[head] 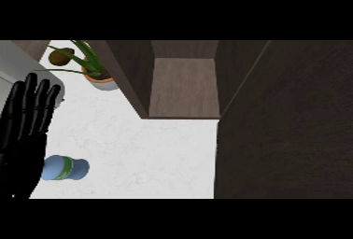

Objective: Pick up the bottled water, place it into the cabinet and close the cabinet

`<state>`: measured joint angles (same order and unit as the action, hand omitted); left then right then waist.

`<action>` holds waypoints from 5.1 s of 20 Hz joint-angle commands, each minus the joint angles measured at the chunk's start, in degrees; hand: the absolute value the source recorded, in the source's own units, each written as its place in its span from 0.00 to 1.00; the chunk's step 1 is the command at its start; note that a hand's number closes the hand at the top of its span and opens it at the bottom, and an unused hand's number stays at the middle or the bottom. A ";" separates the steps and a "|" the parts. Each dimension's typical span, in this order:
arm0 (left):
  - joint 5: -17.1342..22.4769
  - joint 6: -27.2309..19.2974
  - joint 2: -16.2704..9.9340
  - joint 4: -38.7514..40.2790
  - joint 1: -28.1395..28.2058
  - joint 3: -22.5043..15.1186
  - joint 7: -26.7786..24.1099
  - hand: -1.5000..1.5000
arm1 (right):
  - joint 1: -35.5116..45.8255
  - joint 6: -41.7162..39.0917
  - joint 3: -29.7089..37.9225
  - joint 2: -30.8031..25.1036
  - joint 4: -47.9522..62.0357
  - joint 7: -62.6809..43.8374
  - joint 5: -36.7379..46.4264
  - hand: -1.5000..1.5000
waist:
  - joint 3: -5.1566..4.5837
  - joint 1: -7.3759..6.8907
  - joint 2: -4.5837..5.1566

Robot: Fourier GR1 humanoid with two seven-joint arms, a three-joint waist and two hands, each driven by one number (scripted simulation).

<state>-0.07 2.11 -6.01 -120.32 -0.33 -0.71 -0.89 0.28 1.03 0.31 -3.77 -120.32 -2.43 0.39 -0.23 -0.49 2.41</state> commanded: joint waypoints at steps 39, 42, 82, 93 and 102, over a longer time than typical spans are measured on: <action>1.75 -31.44 6.00 -19.07 44.97 -16.77 -7.35 0.00 | -46.77 -17.97 -9.28 -1.07 -30.54 2.88 -9.58 0.00 | 0.19 1.15 -2.79; 5.53 -30.20 6.00 -19.18 46.72 -12.82 -7.68 0.00 | -47.76 -19.03 -4.39 -3.12 -31.63 3.04 -14.81 0.00 | 0.18 0.70 -2.78; 24.38 -10.91 4.09 55.86 11.34 17.51 -37.50 0.00 | -68.89 -31.07 -2.77 -0.92 -31.89 23.72 -11.49 0.00 | 0.13 1.69 -2.56; 29.76 1.22 1.66 69.20 2.75 21.00 -42.34 0.00 | -65.14 -31.53 2.04 -2.55 -28.59 22.02 -15.09 0.00 | 0.15 0.91 -2.35; 31.90 5.59 3.21 71.75 0.23 21.55 -46.17 1.00 | -70.09 -34.89 5.76 -2.77 -29.42 25.52 -17.24 0.00 | 0.18 1.32 -2.51</action>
<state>31.02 6.68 -3.52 -49.35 0.85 20.71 -46.16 -66.42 -32.16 2.40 -5.22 -142.30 25.22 -8.59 -0.07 0.72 -0.04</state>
